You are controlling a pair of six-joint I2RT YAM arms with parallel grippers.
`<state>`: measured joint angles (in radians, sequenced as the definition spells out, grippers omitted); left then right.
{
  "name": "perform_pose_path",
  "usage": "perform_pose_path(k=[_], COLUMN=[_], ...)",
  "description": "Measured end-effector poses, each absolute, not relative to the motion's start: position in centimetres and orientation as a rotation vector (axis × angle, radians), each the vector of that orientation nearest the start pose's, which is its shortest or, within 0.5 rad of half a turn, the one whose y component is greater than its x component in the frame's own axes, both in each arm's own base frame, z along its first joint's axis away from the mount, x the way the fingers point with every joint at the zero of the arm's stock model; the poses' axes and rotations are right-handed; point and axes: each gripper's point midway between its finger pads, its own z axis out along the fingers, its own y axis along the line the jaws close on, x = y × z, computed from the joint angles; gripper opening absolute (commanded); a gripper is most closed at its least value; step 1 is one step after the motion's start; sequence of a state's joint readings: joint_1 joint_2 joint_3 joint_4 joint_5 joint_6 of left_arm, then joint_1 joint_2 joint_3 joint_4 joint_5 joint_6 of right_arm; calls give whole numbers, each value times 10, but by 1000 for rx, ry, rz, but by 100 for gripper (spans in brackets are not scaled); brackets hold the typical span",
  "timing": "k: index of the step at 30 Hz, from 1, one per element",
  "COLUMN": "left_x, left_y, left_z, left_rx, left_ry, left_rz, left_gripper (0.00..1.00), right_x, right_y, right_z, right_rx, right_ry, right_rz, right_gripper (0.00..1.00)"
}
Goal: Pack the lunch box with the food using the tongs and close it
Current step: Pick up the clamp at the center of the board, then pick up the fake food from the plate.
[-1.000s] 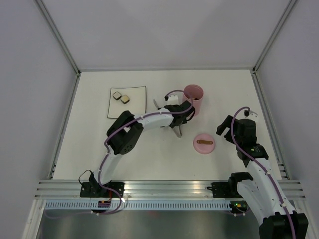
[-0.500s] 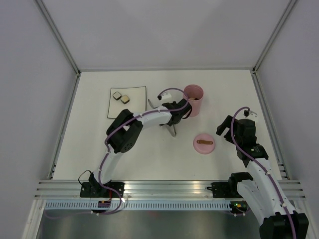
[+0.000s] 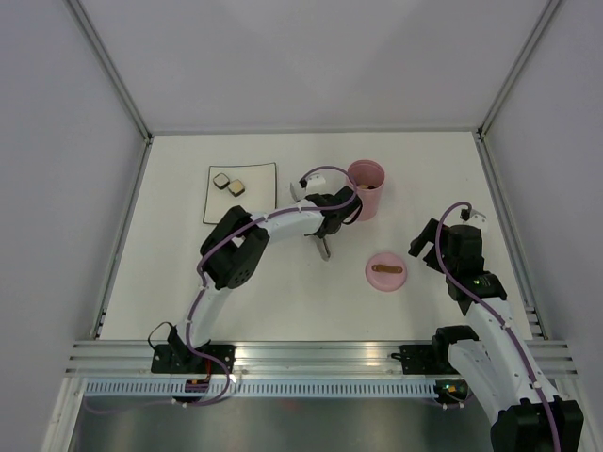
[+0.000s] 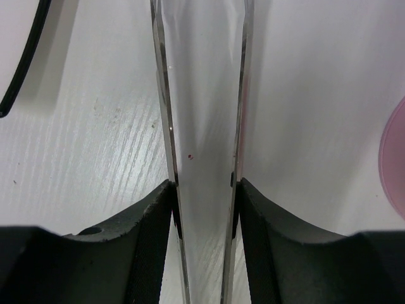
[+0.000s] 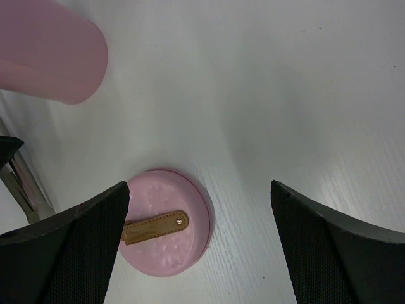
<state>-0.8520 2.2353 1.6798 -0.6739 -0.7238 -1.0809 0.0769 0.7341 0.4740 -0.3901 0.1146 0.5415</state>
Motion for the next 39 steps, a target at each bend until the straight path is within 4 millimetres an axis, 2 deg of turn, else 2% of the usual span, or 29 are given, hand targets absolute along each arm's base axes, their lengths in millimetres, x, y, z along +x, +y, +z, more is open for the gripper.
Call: perform_pose_path(k=[3, 6, 9, 15, 18, 21, 25, 28, 31, 39], left_x=[381, 383, 387, 391, 391, 391, 390, 384, 371, 344], left_y=[-301, -301, -302, -295, -292, -291, -284, -264, -229, -144], left_z=[24, 39, 66, 138, 163, 176, 177, 173, 175, 217], left_rx=[-321, -243, -201, -150, -110, -70, -45, -60, -100, -264], left_ry=[2356, 2369, 2368, 2298, 2259, 2241, 2258, 2290, 2321, 2260], left_rz=[180, 157, 85, -43, -66, -77, -93, -100, -97, -163], left_gripper=[50, 50, 50, 52, 53, 54, 55, 55, 55, 56], right_x=[252, 251, 251, 251, 250, 250, 250, 250, 250, 251], right_y=[20, 19, 18, 17, 17, 17, 17, 17, 18, 24], right_z=[104, 103, 103, 102, 102, 102, 101, 101, 101, 94], right_rx=[576, 580, 584, 589, 590, 590, 592, 598, 604, 623], right_ry=[2156, 2159, 2158, 2158, 2160, 2160, 2162, 2162, 2161, 2193], right_rz=[210, 202, 193, 189, 188, 188, 187, 191, 195, 227], right_gripper=[98, 98, 98, 98, 98, 98, 98, 98, 98, 98])
